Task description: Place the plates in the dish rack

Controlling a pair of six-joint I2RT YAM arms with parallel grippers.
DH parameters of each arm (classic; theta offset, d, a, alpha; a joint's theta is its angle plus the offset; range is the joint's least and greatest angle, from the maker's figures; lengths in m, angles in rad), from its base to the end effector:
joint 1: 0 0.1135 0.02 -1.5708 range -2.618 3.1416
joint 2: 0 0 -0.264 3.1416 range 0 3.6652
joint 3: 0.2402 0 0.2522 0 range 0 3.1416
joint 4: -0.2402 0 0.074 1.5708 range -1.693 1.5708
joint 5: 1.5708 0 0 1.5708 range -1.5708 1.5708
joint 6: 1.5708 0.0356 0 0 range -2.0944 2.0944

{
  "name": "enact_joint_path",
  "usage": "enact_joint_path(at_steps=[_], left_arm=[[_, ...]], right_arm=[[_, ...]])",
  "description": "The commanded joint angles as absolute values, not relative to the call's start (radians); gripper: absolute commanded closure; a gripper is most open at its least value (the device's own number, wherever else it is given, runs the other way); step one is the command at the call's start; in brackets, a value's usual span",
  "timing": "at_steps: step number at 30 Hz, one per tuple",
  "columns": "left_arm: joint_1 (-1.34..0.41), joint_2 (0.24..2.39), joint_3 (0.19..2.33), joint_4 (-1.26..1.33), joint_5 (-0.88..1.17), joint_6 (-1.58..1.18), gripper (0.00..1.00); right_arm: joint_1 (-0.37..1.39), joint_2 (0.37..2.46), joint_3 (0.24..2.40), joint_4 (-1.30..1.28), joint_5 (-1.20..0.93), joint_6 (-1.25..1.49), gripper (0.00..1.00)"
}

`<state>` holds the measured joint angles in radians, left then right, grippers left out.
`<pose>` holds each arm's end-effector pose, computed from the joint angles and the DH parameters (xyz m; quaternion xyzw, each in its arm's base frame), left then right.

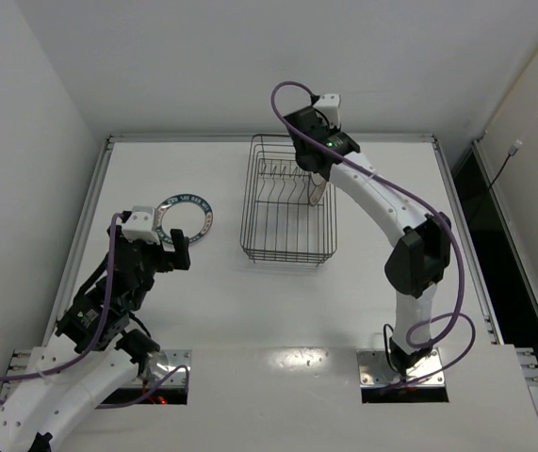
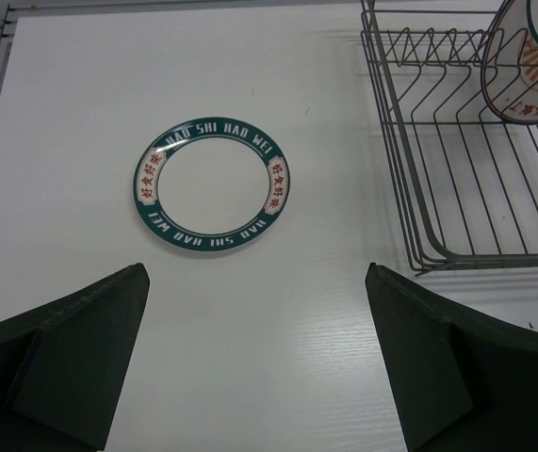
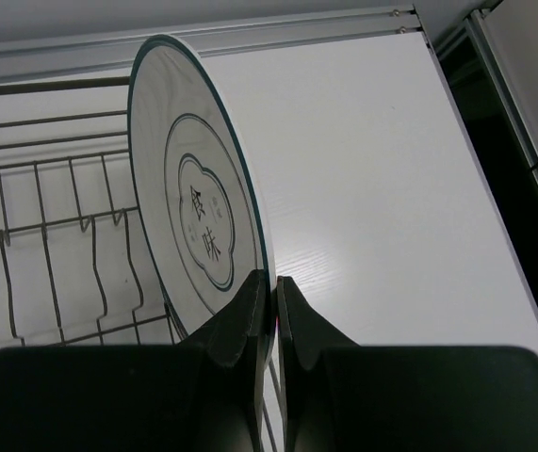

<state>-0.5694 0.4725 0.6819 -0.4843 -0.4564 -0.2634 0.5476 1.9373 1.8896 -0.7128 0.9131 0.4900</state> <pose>0.1045 -0.0483 0.3145 -0.0166 0.7884 -0.0728 0.6106 0.3831 0.2006 0.3422 0.1499 0.8296 -0.1764 0.5081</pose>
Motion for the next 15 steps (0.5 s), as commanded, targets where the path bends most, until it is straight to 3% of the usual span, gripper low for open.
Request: enact_joint_path(at_steps=[1,15], left_arm=[[-0.578,0.476,0.695,-0.457,-0.451,-0.258,0.00],[-0.578,0.494,0.695,-0.448,-0.471,-0.267,0.00]], right_arm=[[0.572,1.982,1.925,-0.680,1.009,0.486,1.00],[0.673,2.218,2.036,-0.781,1.007,0.505,1.00]])
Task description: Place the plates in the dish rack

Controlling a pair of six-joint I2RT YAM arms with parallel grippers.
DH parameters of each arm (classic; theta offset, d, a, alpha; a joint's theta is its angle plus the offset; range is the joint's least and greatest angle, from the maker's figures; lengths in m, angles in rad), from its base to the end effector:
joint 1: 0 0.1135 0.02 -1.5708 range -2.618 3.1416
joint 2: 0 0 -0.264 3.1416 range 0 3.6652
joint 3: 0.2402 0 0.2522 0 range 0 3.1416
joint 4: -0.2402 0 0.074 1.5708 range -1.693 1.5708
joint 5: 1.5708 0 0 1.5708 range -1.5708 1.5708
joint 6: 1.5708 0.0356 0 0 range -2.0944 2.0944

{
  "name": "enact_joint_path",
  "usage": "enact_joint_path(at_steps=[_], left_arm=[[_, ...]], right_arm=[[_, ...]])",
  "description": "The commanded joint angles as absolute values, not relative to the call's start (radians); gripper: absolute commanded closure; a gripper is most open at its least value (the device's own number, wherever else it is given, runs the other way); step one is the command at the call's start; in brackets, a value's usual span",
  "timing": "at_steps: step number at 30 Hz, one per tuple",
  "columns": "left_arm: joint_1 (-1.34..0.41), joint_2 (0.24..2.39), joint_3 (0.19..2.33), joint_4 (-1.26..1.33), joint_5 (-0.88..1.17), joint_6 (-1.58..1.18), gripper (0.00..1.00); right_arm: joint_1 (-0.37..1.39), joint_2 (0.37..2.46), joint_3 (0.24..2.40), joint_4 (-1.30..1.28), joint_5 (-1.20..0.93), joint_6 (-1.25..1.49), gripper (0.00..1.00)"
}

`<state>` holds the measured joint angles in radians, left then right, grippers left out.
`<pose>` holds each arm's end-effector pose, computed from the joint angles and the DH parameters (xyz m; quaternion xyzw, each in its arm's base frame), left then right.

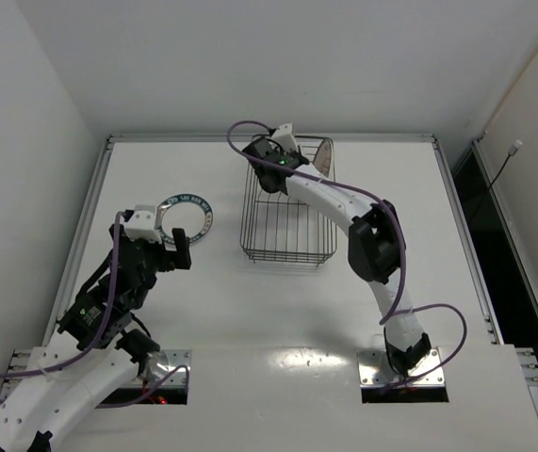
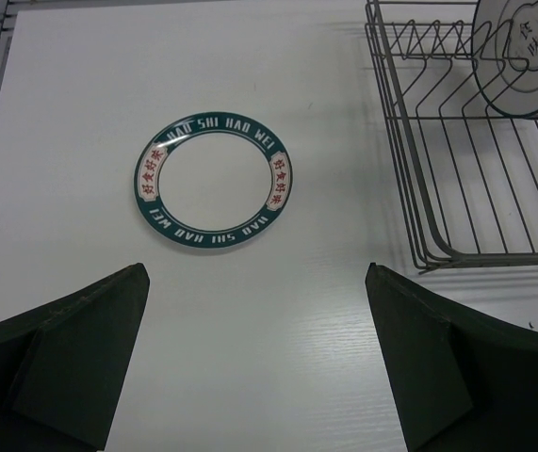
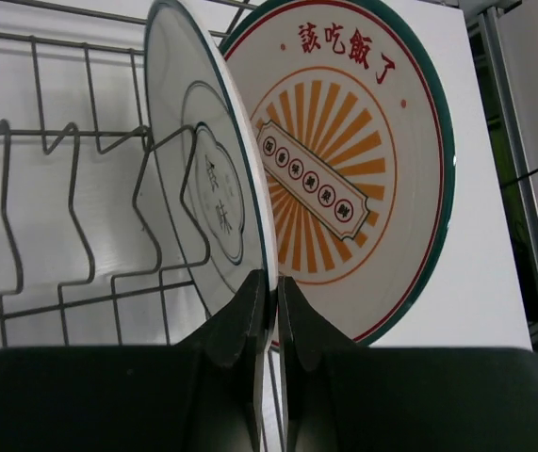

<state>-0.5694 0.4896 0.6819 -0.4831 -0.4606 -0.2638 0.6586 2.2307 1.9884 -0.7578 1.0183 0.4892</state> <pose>0.1074 -0.0500 0.3130 -0.0159 0.7926 -0.0678 0.6058 0.4014 0.2723 0.2435 0.0658 0.8465 -0.2594 0.4603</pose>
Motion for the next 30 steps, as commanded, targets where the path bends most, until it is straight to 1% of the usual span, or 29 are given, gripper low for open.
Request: enact_joint_path(at_steps=[1,2,3,5,6,7,10,11,13,14,18,19,20,21,22,24,26,27,28,30], left_arm=[[-0.578,0.494,0.695,-0.448,-0.471,-0.267,0.00],[-0.578,0.494,0.695,-0.448,-0.471,-0.267,0.00],[-0.578,0.494,0.695,-0.448,-0.471,-0.267,0.00],[-0.578,0.503,0.695,-0.448,-0.462,-0.267,0.00],[-0.578,0.503,0.695,-0.448,-0.462,-0.267,0.00],[-0.578,0.512,0.695,-0.448,-0.462,-0.267,0.00],[-0.578,0.544,0.695,-0.448,-0.462,-0.267,0.00],[-0.578,0.564,0.695,-0.448,-0.462,-0.267,0.00],[-0.578,0.587,0.704,-0.448,-0.462,-0.267,0.00],[-0.578,0.615,0.704,-0.448,-0.462,-0.267,0.00],[-0.578,0.722,0.724,-0.448,-0.485,-0.288,0.00],[-0.578,0.750,0.724,-0.434,-0.485,-0.311,0.00],[-0.569,0.777,0.724,-0.420,-0.485,-0.311,0.00],[-0.569,0.834,0.724,-0.411,-0.473,-0.337,0.00],[-0.569,0.859,0.735,-0.402,-0.472,-0.353,0.00],[-0.560,0.922,0.735,-0.355,-0.460,-0.371,0.00],[-0.551,0.965,0.723,-0.308,-0.477,-0.391,0.07],[-0.531,0.994,0.723,-0.308,-0.486,-0.414,0.09],[-0.516,1.061,0.723,-0.298,-0.473,-0.414,0.09],[-0.483,1.129,0.761,-0.298,-0.454,-0.439,0.09]], right_arm=[[0.673,2.203,2.036,-0.781,0.994,0.514,0.96],[0.673,2.192,2.022,-0.781,0.967,0.514,0.90],[0.664,2.165,2.008,-0.772,0.953,0.514,0.76],[0.664,2.129,1.997,-0.772,0.939,0.514,0.60],[0.664,2.106,1.982,-0.772,0.930,0.503,0.56],[0.664,2.079,1.956,-0.772,0.930,0.503,0.50],[0.683,1.936,1.880,-0.706,0.908,0.456,0.41],[0.683,1.857,1.865,-0.695,0.891,0.446,0.41],[0.683,1.778,1.816,-0.660,0.836,0.419,0.38],[0.683,1.707,1.781,-0.660,0.809,0.407,0.38],[0.683,1.537,1.662,-0.637,0.645,0.397,0.38],[0.692,1.501,1.588,-0.626,0.612,0.408,0.55],[0.692,1.459,1.544,-0.612,0.542,0.408,0.76],[0.692,1.371,1.496,-0.595,0.508,0.423,0.97],[0.704,1.324,1.397,-0.560,0.442,0.443,1.00],[0.713,1.200,1.274,-0.531,0.361,0.472,1.00],[0.713,1.142,1.223,-0.544,0.331,0.491,1.00],[0.722,1.119,1.189,-0.570,0.306,0.491,1.00],[0.723,1.080,1.177,-0.587,0.305,0.491,1.00],[0.723,1.048,1.141,-0.613,0.279,0.491,1.00]])
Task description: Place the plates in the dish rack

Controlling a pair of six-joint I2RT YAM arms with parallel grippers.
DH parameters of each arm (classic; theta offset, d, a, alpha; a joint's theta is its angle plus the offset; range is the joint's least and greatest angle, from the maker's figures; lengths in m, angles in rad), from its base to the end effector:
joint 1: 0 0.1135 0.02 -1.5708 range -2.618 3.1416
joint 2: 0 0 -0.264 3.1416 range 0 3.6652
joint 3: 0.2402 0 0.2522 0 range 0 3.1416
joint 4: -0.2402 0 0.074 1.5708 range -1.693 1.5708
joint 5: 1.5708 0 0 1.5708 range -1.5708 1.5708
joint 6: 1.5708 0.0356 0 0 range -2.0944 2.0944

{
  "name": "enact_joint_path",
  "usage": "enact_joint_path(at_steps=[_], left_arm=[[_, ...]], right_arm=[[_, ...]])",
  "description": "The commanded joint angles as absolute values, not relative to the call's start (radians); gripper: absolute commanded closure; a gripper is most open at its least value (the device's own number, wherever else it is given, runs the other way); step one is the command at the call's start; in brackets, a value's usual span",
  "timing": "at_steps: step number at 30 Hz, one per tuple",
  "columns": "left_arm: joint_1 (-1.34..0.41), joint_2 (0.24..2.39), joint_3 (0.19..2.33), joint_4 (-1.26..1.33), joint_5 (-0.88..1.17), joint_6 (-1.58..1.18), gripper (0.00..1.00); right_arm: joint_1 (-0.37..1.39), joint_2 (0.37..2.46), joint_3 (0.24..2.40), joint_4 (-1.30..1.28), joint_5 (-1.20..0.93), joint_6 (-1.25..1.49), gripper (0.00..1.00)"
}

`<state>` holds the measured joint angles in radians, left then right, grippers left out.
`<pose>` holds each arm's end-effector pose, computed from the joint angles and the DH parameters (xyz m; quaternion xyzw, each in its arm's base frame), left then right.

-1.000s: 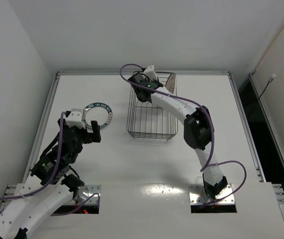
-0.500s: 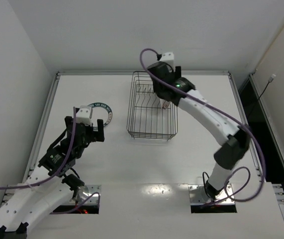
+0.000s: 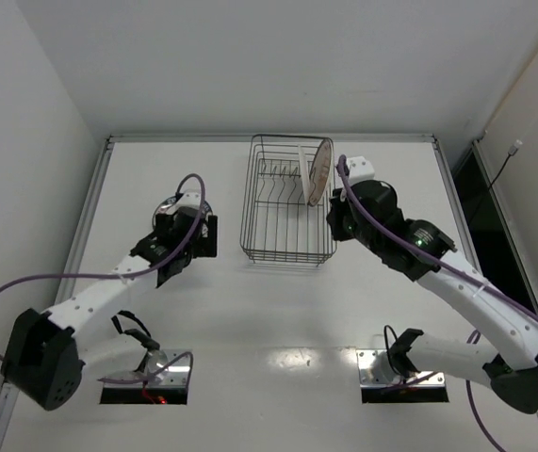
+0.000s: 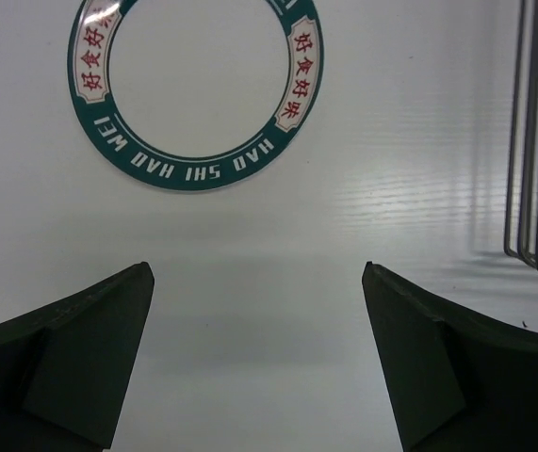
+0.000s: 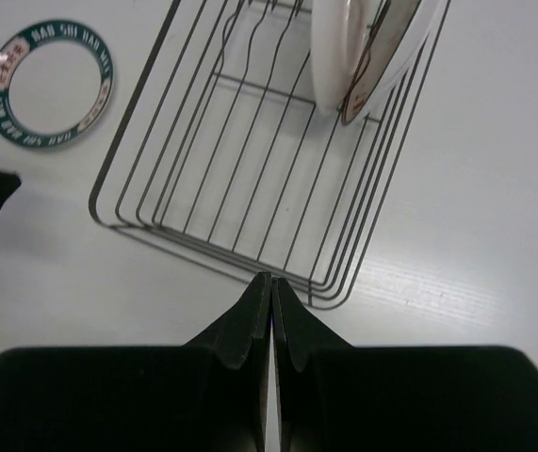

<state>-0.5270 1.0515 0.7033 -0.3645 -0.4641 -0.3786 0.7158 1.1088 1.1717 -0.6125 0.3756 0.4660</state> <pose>0.1980 -0.0968 0.2463 -0.0298 0.8896 0.0109 0.4555 0.1854 0.1439 0.3691 -0.0162 0.8618 0.1322 0.4894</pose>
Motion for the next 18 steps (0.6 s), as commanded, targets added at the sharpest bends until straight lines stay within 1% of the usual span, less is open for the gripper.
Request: enact_joint_path(at_steps=[1,5,8,10,18], left_arm=[[-0.483,1.184,0.770,-0.287,-0.431,-0.439,0.09],[-0.462,1.293,0.791,-0.216,-0.417,-0.439,0.09],[-0.453,1.365,0.815,-0.207,-0.426,-0.439,0.09],[-0.443,1.442,0.850,-0.207,-0.426,-0.439,0.13],[-0.434,1.653,0.982,-0.218,-0.534,-0.382,0.17]], right_arm=[[0.723,1.031,1.129,-0.633,0.279,0.491,1.00],[0.723,0.968,1.089,-0.658,0.270,0.491,1.00],[0.723,0.959,1.089,-0.672,0.244,0.503,1.00],[0.723,0.950,1.098,-0.681,0.229,0.503,0.98],[0.723,0.922,1.109,-0.699,0.187,0.532,0.98]])
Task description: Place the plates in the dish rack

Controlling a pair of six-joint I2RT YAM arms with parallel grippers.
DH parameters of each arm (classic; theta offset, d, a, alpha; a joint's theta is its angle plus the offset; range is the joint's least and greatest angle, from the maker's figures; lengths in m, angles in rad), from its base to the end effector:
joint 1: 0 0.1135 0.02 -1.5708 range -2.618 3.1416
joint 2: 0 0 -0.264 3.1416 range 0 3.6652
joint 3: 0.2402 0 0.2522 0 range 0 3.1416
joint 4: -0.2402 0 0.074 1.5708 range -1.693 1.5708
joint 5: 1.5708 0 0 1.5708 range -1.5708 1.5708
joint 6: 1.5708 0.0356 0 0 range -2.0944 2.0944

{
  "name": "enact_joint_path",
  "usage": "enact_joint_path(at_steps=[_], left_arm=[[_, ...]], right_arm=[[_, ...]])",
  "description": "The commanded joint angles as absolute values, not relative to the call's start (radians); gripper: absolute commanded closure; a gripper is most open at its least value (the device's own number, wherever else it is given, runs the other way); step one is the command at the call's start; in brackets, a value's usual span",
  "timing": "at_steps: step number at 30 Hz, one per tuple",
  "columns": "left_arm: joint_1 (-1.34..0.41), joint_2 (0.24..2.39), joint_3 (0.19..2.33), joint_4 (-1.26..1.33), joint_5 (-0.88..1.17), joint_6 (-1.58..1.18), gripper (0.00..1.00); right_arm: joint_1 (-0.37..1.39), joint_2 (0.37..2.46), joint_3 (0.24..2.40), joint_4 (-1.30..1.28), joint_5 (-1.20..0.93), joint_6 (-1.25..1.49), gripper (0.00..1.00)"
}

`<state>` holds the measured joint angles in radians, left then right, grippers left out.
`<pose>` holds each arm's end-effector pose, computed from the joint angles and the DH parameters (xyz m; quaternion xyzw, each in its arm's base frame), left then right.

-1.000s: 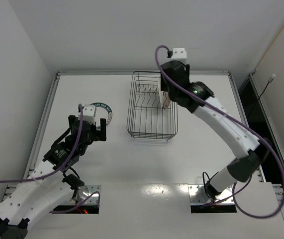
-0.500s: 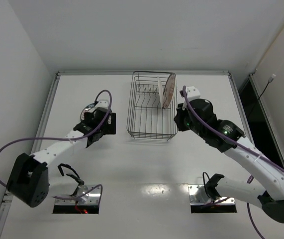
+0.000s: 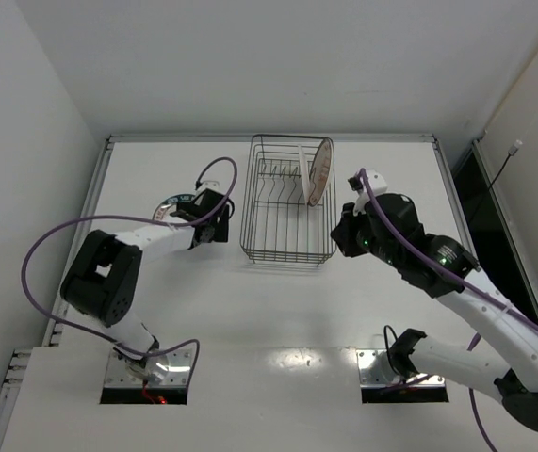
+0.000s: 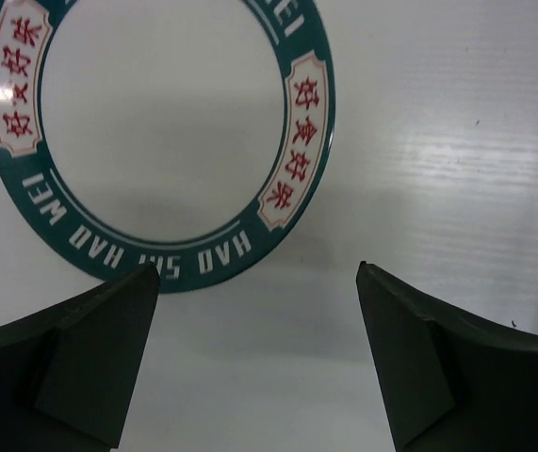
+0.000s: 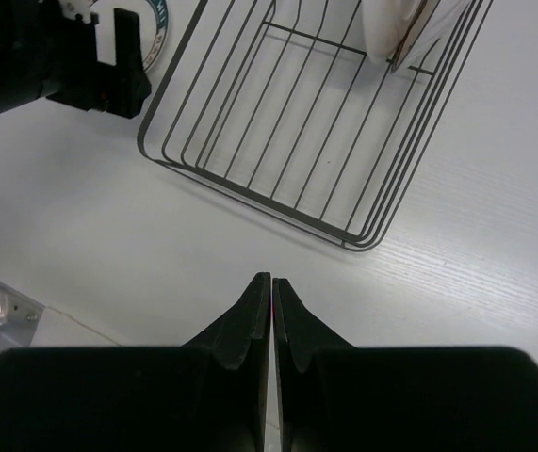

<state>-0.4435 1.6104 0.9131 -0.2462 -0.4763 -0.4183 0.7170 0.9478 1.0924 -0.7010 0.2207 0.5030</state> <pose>0.2949 -0.1220 0.1805 -0.0611 0.9252 0.0786 0.3661 0.1499 0.1203 0.3651 -0.0396 0.8695 0.1977 0.4509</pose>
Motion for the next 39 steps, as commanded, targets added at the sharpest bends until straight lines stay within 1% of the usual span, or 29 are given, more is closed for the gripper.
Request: enact_joint_path(at_steps=[1,3,4,7,8,9,10,13,15,16,17,18,19,22,24,27,28,30,34,38,39], left_arm=[[-0.434,1.675,1.017,-0.218,-0.543,-0.368,0.17],[-0.423,1.755,1.060,-0.248,-0.554,-0.348,0.17],[-0.414,1.784,1.107,-0.264,-0.569,-0.335,0.18],[-0.405,1.880,1.161,-0.299,-0.578,-0.301,0.22],[-0.405,1.899,1.184,-0.299,-0.578,-0.301,0.28],[-0.405,1.925,1.184,-0.311,-0.578,-0.289,0.31],[-0.405,1.925,1.193,-0.311,-0.578,-0.288,0.38],[-0.387,1.948,1.180,-0.311,-0.566,-0.278,0.49],[-0.374,1.957,1.166,-0.299,-0.539,-0.268,0.58],[-0.374,1.973,1.155,-0.299,-0.538,-0.258,0.70],[-0.365,1.982,1.155,-0.299,-0.529,-0.258,0.78],[-0.365,1.993,1.155,-0.299,-0.520,-0.258,0.91],[-0.365,2.002,1.155,-0.299,-0.529,-0.258,1.00],[-0.365,2.011,1.144,-0.299,-0.529,-0.267,1.00],[-0.365,1.964,1.134,-0.299,-0.549,-0.276,1.00],[-0.365,1.879,1.106,-0.290,-0.620,-0.296,1.00],[-0.365,1.808,1.106,-0.276,-0.641,-0.311,1.00],[-0.365,1.735,1.097,-0.276,-0.666,-0.327,1.00],[-0.374,1.545,1.204,-0.319,-0.603,-0.385,1.00],[-0.374,1.474,1.313,-0.374,-0.571,-0.448,1.00],[-0.374,1.453,1.366,-0.374,-0.524,-0.448,1.00]], right_arm=[[0.723,0.910,1.109,-0.709,0.187,0.541,0.98],[0.723,0.896,1.097,-0.709,0.187,0.551,0.98],[0.723,0.881,1.097,-0.709,0.187,0.551,0.98],[0.723,0.870,1.088,-0.721,0.187,0.571,0.97],[0.723,0.870,1.088,-0.732,0.187,0.571,0.97],[0.723,0.861,1.088,-0.742,0.187,0.571,0.97],[0.723,0.861,1.088,-0.742,0.187,0.571,0.97],[0.723,0.861,1.098,-0.752,0.187,0.571,0.96],[0.723,0.861,1.108,-0.761,0.187,0.571,0.96],[0.723,0.871,1.118,-0.761,0.187,0.571,0.96],[0.723,0.871,1.118,-0.761,0.187,0.571,0.96],[0.723,0.880,1.118,-0.761,0.187,0.580,0.96],[0.723,0.881,1.129,-0.761,0.187,0.580,0.96],[0.723,0.900,1.138,-0.752,0.187,0.589,0.96],[0.723,0.900,1.138,-0.752,0.187,0.600,0.96],[0.723,0.900,1.138,-0.752,0.187,0.600,0.95],[0.723,0.890,1.138,-0.752,0.187,0.600,0.95],[0.713,0.881,1.129,-0.762,0.187,0.600,0.95],[0.713,0.835,1.098,-0.781,0.210,0.600,0.95],[0.713,0.809,1.062,-0.790,0.229,0.632,0.93],[0.713,0.799,1.052,-0.790,0.239,0.643,0.93]])
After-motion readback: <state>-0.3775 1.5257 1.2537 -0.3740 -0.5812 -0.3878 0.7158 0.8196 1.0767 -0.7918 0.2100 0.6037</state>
